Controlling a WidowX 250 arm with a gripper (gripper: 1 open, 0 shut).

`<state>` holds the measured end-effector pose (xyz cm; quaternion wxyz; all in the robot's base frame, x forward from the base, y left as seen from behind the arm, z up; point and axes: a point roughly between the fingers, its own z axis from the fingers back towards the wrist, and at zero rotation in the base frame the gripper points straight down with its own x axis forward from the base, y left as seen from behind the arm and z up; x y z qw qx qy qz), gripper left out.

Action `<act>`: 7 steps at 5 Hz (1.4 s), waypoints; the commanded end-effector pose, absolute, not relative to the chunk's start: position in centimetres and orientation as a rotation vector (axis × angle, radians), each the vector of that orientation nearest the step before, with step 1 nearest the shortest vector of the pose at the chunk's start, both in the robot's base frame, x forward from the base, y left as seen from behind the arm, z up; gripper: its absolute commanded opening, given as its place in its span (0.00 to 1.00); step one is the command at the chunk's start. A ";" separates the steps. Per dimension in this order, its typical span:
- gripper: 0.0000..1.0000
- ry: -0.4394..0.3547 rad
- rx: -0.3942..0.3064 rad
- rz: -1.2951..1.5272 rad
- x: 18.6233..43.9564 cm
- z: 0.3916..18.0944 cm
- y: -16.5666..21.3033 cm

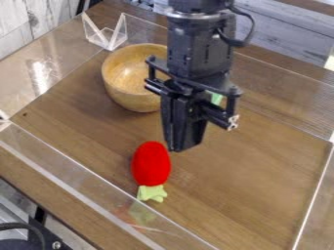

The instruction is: Move the red object to the right side of the table

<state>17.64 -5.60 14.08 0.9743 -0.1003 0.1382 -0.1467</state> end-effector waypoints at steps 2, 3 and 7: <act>0.00 0.261 -0.169 -0.397 19.0 15.3 -6.5; 0.00 0.268 -0.164 -0.428 18.6 14.8 -6.3; 0.00 0.269 -0.151 -0.389 18.4 15.1 -7.3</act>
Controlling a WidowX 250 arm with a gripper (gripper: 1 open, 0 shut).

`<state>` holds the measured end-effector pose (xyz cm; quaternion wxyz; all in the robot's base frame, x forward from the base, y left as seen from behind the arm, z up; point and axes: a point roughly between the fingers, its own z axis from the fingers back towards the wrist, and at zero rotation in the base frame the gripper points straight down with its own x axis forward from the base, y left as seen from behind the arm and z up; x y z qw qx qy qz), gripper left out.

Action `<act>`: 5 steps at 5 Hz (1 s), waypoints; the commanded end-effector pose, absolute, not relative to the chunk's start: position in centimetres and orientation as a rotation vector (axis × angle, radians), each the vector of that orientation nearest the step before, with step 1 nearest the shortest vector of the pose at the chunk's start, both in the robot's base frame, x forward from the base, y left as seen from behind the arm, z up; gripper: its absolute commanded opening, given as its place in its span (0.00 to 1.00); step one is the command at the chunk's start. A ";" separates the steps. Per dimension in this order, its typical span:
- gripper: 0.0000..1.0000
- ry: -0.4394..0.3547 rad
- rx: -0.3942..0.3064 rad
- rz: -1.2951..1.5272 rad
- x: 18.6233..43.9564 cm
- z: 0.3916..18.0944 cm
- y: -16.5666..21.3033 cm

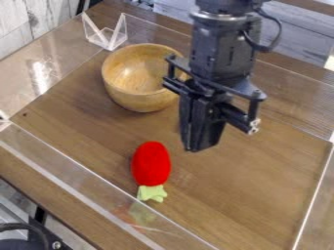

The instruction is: Move the red object to the right side of the table

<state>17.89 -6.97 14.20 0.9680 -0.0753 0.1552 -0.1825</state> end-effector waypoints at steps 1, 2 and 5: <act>1.00 0.276 -0.143 -0.428 18.5 14.8 -7.1; 0.00 0.280 -0.136 -0.453 18.7 14.2 -7.1; 0.00 0.289 -0.106 -0.494 17.5 15.2 -5.1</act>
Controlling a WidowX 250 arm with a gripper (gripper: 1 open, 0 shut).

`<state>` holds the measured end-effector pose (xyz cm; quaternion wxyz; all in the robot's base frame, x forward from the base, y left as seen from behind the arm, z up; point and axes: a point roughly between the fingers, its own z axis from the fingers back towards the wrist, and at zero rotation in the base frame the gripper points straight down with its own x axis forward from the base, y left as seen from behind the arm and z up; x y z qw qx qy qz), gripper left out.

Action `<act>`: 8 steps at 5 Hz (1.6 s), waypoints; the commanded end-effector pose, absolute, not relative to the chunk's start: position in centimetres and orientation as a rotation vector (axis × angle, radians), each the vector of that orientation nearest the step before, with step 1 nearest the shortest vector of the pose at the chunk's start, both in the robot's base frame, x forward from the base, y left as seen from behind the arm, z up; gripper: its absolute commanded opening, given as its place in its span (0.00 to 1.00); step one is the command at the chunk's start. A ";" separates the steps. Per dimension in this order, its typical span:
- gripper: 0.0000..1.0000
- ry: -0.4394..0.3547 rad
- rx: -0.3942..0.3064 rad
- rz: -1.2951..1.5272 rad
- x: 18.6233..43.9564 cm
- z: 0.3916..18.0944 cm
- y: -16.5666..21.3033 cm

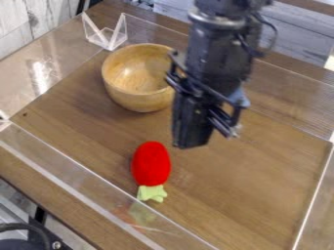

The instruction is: Move the red object to the right side of the table

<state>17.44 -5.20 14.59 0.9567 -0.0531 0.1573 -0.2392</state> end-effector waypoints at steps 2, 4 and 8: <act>0.00 0.286 -0.074 -0.528 17.9 17.0 -4.5; 0.00 0.278 -0.066 -0.521 18.0 17.2 -5.8; 0.00 0.255 -0.064 -0.383 17.5 16.1 -6.8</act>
